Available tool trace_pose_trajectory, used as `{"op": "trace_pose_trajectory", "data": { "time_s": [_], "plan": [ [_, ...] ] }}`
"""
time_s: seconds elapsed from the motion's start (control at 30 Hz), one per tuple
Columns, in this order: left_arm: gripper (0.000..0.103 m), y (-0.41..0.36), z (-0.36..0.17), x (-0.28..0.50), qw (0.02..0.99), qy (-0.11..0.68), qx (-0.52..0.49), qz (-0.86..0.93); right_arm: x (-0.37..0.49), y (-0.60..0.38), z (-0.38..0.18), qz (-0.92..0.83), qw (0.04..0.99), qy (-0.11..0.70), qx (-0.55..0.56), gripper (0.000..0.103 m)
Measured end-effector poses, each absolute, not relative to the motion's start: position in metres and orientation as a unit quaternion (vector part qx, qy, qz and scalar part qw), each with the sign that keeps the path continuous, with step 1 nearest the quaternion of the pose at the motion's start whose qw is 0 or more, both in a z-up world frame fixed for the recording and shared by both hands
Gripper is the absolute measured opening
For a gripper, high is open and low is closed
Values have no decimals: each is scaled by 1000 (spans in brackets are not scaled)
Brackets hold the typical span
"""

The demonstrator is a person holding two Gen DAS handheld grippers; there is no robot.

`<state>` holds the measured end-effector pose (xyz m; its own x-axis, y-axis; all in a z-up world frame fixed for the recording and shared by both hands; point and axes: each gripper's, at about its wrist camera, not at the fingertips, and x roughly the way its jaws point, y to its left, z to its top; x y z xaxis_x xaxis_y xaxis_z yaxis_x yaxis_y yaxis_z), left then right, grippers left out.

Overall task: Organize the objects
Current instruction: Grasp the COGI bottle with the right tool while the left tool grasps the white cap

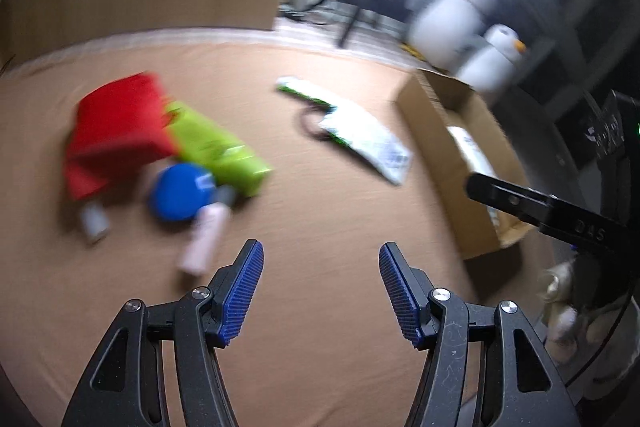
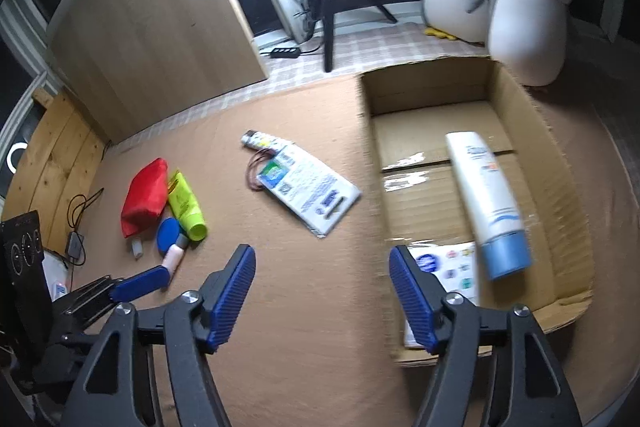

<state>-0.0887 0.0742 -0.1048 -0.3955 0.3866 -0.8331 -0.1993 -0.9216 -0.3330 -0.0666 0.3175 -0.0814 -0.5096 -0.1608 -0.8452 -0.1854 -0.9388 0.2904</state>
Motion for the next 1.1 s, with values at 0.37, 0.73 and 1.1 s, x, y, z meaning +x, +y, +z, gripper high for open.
{"op": "trace_pose_trajectory", "data": {
  "time_s": [0.37, 0.73, 1.1],
  "plan": [
    [65, -45, -140, -87, 82, -116, -542, 829, -84, 224, -117, 822, -41, 178, -540, 66],
    [65, -77, -161, -103, 73, -129, -549, 823, -122, 154, -145, 809, -71, 169, -558, 66],
    [65, -84, -166, -132, 73, -134, -547, 823, -143, 116, -159, 806, -61, 113, -578, 56]
  ]
}}
